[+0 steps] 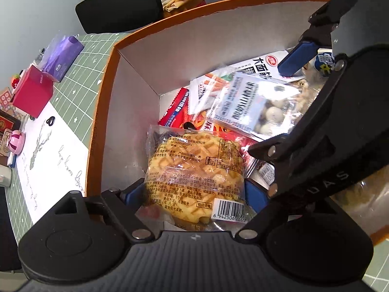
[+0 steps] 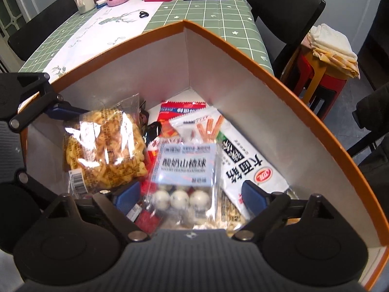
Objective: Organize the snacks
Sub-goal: 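Lower both bags into the orange box, then open both tools and withdraw them up from the box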
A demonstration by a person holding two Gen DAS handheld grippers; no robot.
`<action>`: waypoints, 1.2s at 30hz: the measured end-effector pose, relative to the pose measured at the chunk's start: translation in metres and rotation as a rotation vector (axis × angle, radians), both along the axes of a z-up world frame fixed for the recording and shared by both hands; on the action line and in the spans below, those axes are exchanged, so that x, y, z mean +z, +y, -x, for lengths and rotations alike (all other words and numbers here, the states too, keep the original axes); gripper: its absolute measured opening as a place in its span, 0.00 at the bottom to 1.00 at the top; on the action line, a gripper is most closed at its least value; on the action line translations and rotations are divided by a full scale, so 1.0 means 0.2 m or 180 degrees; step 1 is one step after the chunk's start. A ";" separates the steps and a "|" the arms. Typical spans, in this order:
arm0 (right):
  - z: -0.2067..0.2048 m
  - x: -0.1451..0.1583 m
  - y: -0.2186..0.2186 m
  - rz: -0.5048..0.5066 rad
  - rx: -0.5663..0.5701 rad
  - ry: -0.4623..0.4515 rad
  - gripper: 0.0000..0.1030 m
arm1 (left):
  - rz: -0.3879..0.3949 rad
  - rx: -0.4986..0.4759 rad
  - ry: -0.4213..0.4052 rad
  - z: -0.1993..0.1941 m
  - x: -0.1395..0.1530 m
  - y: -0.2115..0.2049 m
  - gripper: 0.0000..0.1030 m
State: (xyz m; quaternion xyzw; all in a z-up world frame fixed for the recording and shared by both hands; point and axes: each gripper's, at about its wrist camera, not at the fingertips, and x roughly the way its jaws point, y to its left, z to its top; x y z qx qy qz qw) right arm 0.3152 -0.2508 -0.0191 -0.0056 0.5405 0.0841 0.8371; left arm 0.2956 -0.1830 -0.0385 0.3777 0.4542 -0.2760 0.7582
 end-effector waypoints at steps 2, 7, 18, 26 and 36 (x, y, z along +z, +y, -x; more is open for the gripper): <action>0.01 0.01 0.00 -0.0004 0.0009 0.0021 0.89 | -0.0016 -0.0013 0.0007 0.01 0.01 0.00 0.98; 0.05 0.08 0.00 -0.0066 -0.0018 -0.0017 0.89 | 0.0001 -0.0043 -0.0102 0.06 0.08 0.00 0.98; 0.16 0.30 -0.01 -0.0022 -0.0109 -0.0325 0.92 | 0.0226 0.0053 -0.0346 0.14 0.29 0.04 0.99; 0.31 0.55 -0.08 -0.0222 -0.0515 -0.0944 0.96 | 0.0832 0.0645 -0.0531 0.15 0.53 0.12 0.99; 0.57 0.76 -0.06 -0.0135 -0.0912 -0.1827 0.97 | 0.1372 0.1073 -0.0946 0.30 0.72 0.17 1.00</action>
